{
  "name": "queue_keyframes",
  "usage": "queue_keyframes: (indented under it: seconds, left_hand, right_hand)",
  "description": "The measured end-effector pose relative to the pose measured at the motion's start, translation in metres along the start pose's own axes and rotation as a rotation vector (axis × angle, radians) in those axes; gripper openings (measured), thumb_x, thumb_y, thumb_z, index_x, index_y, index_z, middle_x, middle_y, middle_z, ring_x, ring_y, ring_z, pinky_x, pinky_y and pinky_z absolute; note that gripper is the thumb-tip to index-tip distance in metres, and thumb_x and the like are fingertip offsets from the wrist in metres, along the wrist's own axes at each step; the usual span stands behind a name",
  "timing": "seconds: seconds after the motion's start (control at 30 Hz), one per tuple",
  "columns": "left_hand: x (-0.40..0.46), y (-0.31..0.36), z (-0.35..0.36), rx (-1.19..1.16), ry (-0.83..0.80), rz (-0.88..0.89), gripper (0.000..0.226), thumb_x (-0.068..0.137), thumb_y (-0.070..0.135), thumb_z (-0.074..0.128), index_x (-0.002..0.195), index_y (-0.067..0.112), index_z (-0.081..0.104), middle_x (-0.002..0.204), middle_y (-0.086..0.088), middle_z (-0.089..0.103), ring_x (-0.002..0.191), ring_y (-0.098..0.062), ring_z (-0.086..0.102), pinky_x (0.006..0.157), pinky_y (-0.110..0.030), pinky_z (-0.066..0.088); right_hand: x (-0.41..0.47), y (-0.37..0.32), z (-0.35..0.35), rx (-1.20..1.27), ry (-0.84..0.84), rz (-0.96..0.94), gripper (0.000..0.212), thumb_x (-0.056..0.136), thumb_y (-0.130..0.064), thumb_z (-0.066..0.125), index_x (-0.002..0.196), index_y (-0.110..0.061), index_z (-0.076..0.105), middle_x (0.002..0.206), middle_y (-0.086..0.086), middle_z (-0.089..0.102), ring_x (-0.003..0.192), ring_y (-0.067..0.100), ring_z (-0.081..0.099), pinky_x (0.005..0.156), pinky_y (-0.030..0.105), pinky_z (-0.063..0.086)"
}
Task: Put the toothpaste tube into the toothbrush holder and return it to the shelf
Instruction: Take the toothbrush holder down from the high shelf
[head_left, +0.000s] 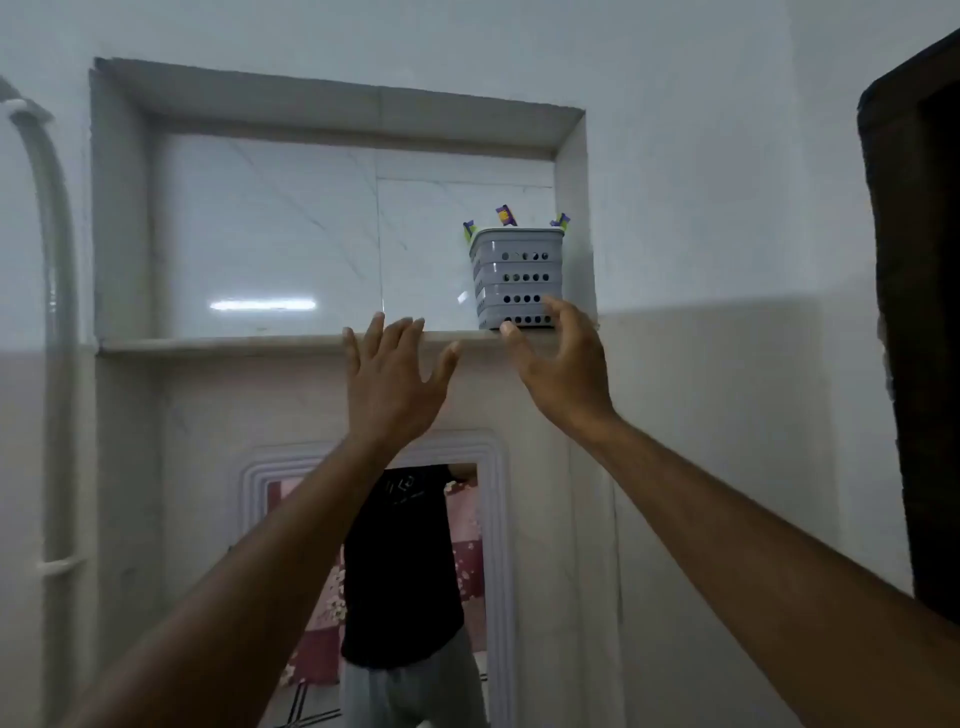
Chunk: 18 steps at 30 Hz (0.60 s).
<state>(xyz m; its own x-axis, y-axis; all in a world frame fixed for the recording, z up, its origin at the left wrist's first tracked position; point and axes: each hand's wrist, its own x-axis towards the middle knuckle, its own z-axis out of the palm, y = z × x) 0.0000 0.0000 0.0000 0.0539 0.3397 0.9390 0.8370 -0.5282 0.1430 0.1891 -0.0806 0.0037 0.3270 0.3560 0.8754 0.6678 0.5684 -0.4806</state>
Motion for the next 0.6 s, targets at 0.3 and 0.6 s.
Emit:
queue_keyframes:
  seconds: [0.3,0.6]
  left_hand:
    - [0.006,-0.007,0.019,-0.02,0.304,0.018,0.049,0.104,0.065,0.052,0.123,0.026,0.073,0.122,0.006,0.072,0.133,-0.02,0.056,0.133,-0.046,0.012]
    - [0.008,0.002,0.016,-0.001,0.294,-0.018,0.05,0.1,0.068,0.056,0.12,0.026,0.074,0.122,0.006,0.073,0.132,-0.021,0.058,0.132,-0.046,0.013]
  right_hand:
    - [0.047,0.011,0.038,-0.122,0.105,0.027,0.113,0.086,-0.064,0.082,0.17,-0.01,0.028,0.163,0.012,0.047,0.149,0.032,0.049,0.12,0.049,0.047]
    - [0.053,0.013,0.035,-0.077,0.152,0.047,0.12,0.073,-0.058,0.093,0.166,-0.011,0.032,0.154,0.008,0.053,0.135,0.029,0.061,0.093,0.034,0.052]
